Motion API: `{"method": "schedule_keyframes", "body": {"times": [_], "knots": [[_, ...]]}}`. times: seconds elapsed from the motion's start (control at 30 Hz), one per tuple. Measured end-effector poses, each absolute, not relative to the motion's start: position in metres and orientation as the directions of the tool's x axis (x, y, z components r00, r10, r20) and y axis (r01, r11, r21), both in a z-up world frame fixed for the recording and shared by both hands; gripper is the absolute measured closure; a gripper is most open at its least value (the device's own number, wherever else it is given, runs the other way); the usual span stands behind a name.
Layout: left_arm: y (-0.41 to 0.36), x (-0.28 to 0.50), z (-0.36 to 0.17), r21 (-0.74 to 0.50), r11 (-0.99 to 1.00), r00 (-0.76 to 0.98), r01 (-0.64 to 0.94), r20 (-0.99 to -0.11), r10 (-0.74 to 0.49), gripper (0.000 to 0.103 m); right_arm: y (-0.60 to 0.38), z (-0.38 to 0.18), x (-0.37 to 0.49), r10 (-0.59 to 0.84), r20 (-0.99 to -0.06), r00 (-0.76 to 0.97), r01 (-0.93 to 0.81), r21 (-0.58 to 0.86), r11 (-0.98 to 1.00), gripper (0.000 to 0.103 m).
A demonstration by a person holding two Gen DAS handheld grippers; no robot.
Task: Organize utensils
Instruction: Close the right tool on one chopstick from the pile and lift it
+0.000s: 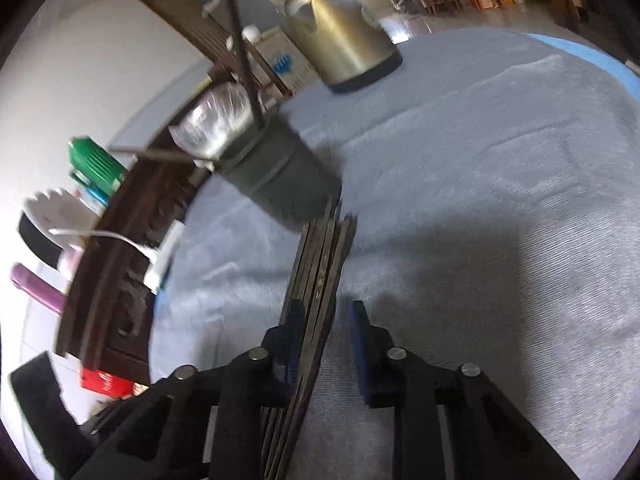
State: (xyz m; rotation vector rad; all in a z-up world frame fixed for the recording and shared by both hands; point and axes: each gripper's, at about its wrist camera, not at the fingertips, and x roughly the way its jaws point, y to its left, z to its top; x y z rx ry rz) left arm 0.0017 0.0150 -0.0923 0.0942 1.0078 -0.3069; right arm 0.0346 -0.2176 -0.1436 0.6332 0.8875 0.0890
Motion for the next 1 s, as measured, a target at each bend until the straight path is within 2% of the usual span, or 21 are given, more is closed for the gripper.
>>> {"method": "schedule_keyframes", "body": {"times": [0.33, 0.8, 0.9, 1.0], "knots": [[0.032, 0.005, -0.092, -0.129, 0.947, 0.470, 0.293, -0.844, -0.261, 0.049, -0.195, -0.162, 0.055, 0.258, -0.793, 0.552, 0.249, 0.452, 0.857, 0.088], [0.034, 0.013, -0.090, -0.162, 0.941, 0.446, 0.296, -0.848, -0.286, 0.049, -0.202, -0.157, 0.050, 0.198, -0.826, 0.528, 0.284, 0.392, 0.875, 0.088], [0.028, 0.015, -0.091, -0.156, 0.941, 0.437, 0.299, -0.855, -0.280, 0.049, -0.210, -0.162, 0.050, 0.257, -0.817, 0.516, 0.299, 0.453, 0.840, 0.088], [0.025, 0.015, -0.090, -0.177, 0.940, 0.426, 0.290, -0.856, -0.293, 0.049, -0.208, -0.162, 0.053, 0.244, -0.824, 0.511, 0.298, 0.437, 0.849, 0.087]]}}
